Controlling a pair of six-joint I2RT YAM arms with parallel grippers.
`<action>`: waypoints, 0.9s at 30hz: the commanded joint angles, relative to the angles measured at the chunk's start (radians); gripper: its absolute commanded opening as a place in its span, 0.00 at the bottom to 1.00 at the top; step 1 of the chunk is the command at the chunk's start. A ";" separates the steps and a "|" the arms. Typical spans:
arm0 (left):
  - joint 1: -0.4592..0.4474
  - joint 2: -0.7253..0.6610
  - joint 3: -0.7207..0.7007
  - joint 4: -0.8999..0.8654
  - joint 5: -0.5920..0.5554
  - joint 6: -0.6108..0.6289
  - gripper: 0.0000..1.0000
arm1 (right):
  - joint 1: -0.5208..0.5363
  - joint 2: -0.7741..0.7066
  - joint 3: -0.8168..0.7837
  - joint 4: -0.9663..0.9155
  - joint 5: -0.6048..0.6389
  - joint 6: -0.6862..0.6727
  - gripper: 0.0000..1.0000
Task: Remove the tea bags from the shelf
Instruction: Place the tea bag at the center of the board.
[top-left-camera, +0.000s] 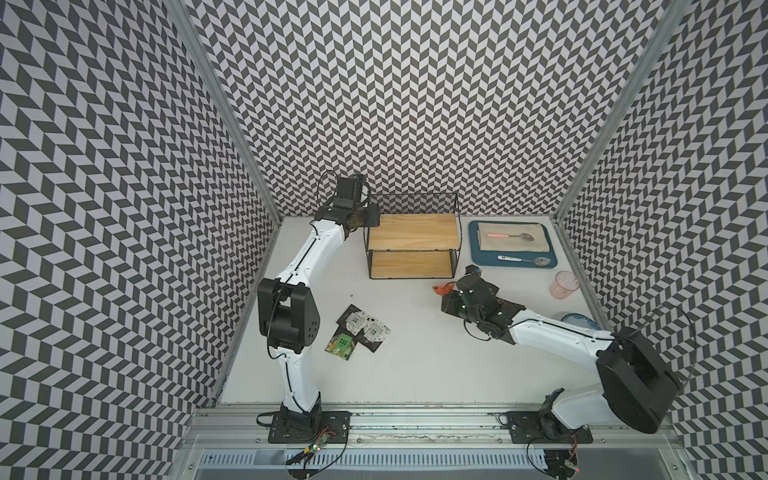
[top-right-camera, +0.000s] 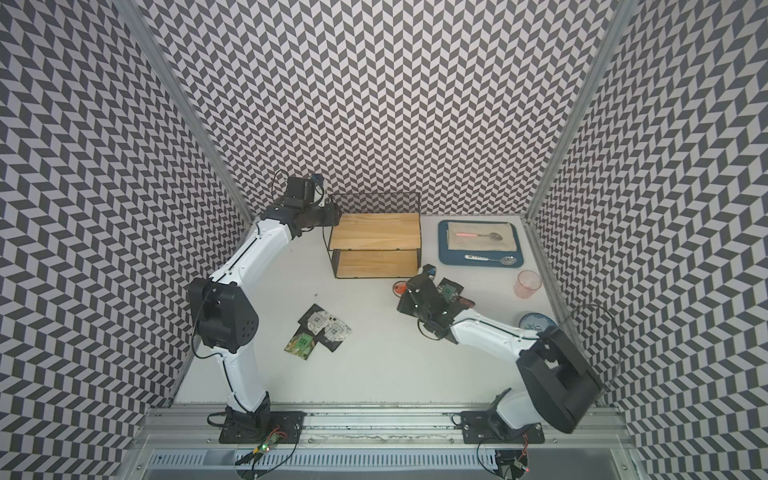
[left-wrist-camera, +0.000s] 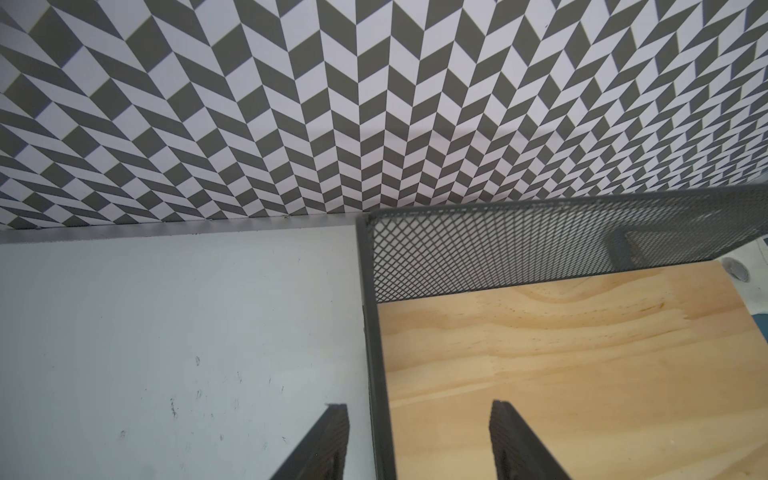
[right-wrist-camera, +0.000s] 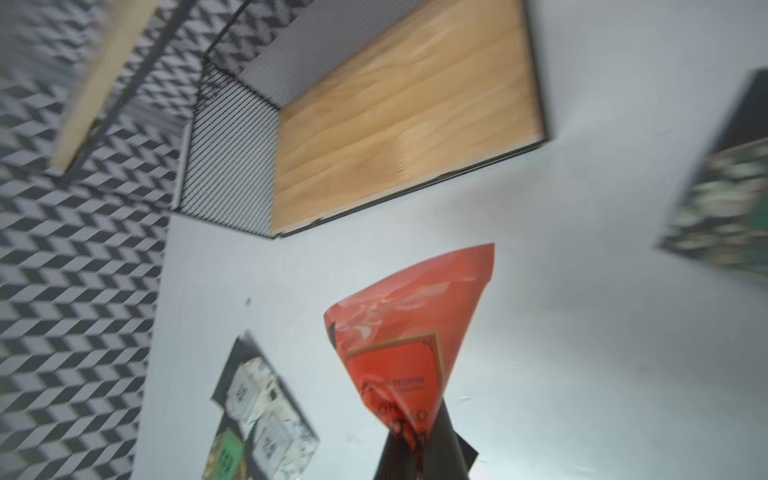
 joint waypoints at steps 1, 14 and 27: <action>-0.010 0.024 0.024 -0.019 -0.013 0.019 0.60 | -0.100 -0.049 -0.030 -0.113 0.056 -0.084 0.02; -0.012 0.002 0.010 -0.015 -0.021 0.013 0.61 | -0.237 0.007 -0.081 -0.135 -0.009 -0.112 0.27; -0.025 -0.128 -0.062 0.037 -0.110 -0.021 0.67 | -0.237 -0.084 -0.007 -0.249 0.044 -0.119 0.67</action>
